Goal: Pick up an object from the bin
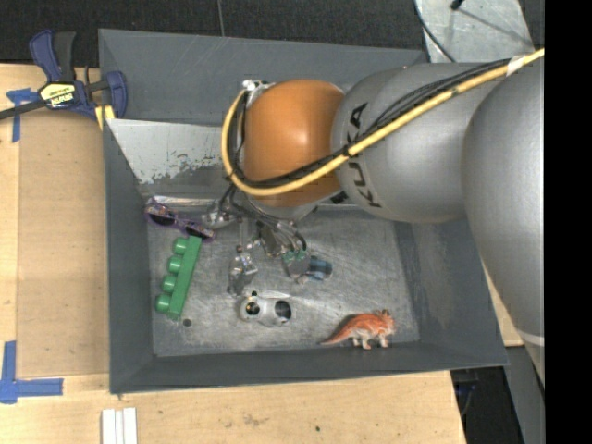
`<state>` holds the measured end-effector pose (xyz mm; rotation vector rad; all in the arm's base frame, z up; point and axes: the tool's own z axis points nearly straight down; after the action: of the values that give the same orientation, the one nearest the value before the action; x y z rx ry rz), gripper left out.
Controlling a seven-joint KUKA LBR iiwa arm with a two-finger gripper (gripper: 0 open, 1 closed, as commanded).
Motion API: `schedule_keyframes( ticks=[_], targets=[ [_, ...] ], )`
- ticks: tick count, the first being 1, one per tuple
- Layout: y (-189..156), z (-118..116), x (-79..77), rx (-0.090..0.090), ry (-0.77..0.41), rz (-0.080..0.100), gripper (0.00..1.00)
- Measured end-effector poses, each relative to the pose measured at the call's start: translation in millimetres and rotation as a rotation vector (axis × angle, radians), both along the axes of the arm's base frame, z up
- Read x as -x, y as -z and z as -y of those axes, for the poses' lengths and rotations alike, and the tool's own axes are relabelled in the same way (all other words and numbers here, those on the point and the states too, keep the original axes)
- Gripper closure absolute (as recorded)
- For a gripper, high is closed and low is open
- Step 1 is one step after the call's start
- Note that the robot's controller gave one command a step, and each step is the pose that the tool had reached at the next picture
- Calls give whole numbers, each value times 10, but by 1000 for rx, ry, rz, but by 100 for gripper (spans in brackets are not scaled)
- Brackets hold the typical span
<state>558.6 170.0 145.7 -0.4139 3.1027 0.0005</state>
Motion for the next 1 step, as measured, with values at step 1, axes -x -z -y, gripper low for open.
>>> schedule_keyframes(
  ticks=[1],
  targets=[
    [274, -214, -98, 3, -394, -11, 0]
  ],
)
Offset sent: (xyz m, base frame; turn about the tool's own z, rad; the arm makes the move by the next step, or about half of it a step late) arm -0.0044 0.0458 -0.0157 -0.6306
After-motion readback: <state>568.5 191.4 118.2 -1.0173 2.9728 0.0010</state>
